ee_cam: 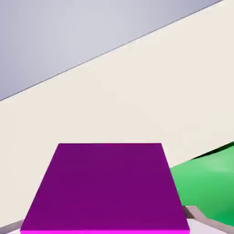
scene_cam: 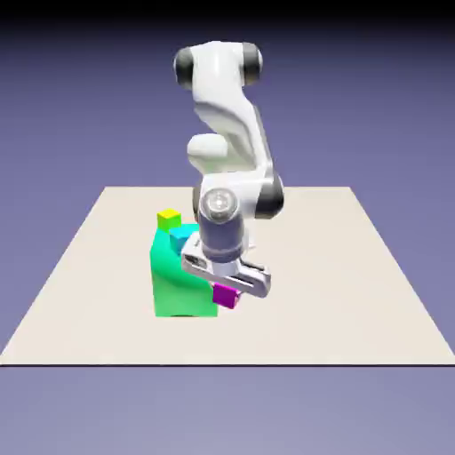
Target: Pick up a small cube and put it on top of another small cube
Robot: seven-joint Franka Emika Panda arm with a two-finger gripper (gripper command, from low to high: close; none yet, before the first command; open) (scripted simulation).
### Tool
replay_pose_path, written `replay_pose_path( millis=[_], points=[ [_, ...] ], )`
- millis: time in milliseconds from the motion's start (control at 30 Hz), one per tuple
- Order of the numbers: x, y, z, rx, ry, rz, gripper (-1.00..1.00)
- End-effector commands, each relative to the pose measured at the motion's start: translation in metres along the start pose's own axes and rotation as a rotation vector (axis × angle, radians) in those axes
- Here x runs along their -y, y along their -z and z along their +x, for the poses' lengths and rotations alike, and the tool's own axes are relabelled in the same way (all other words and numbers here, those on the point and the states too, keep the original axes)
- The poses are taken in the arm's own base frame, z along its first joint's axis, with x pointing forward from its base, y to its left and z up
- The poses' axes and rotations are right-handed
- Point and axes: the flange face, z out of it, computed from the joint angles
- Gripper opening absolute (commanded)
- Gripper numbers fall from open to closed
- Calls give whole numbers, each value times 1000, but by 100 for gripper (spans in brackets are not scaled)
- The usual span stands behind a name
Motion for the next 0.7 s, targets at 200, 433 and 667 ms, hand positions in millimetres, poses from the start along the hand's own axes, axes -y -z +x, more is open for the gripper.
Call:
replay_pose_path(
  millis=[200, 433, 667],
  points=[
    [-109, 64, 18, 19, 119, -4, -100],
    [-157, 56, 22, 58, 189, 18, -100],
    [-156, 44, 22, 58, 189, 18, 100]
  ],
)
